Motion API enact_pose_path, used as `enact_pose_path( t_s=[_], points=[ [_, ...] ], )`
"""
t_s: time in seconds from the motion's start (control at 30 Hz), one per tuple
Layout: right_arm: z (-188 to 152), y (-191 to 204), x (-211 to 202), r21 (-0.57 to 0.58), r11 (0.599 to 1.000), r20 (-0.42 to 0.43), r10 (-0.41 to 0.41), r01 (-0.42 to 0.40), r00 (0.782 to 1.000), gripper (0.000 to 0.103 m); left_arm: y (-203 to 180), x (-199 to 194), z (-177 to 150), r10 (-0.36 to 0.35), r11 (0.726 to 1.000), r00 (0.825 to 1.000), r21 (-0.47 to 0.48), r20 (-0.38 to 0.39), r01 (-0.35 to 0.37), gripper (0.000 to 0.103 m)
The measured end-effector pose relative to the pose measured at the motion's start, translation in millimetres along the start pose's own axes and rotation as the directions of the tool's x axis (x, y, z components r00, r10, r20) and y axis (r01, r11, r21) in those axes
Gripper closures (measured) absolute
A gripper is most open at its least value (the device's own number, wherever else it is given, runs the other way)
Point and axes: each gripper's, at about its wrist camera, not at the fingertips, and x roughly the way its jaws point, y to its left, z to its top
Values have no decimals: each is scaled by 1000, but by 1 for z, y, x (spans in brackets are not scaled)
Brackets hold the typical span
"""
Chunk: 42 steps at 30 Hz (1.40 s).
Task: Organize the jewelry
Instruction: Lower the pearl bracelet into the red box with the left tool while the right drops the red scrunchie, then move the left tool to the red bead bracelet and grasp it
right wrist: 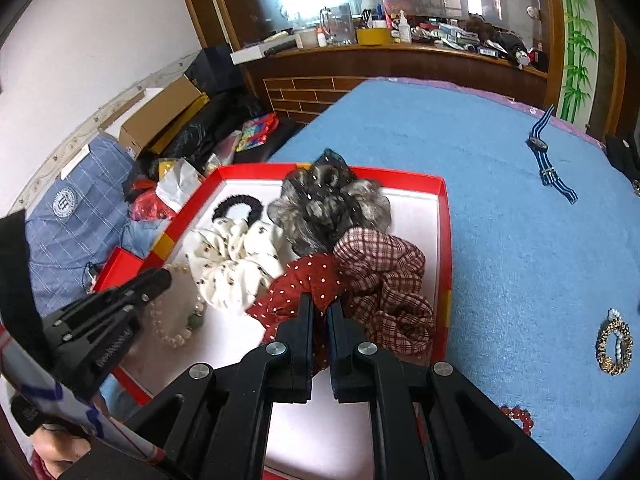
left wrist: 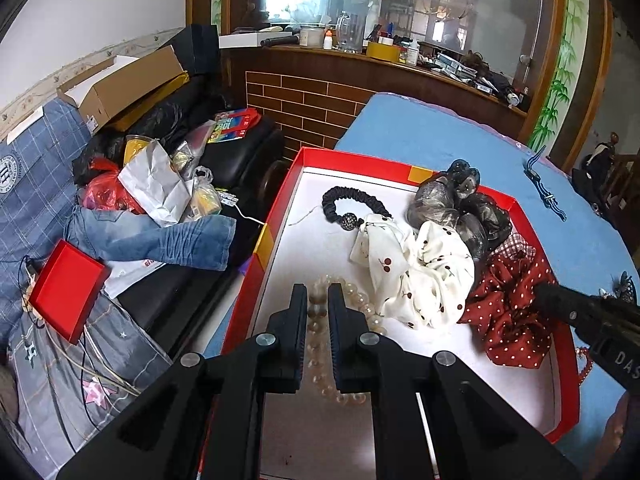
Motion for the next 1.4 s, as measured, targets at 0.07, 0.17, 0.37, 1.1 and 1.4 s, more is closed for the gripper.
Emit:
enact_pose_path(
  t_s=[0.07, 0.17, 0.37, 1.1, 1.4],
  points=[
    [-2, -4, 3, 6, 1000, -11, 0, 0, 1000, 94, 0, -2, 1, -6, 1000, 1000, 1, 7, 6, 93],
    [-4, -7, 5, 13, 1000, -28, 9, -9, 1000, 92, -3, -4, 1, -9, 1000, 1000, 9, 14, 9, 89],
    [-5, -10, -6, 18, 1000, -19, 23, -23, 1000, 78, -7, -12, 1, -9, 1000, 1000, 17, 29, 9, 80],
    [-26, -62, -81, 133, 990, 74, 33, -43, 997, 77, -64, -58, -3, -83, 992, 994, 105, 67, 76, 71],
    [-41, -121, -110, 241, 970, 103, -8, -18, 995, 77, -115, -67, -11, -138, 972, 990, 197, 42, 127, 71]
  ],
)
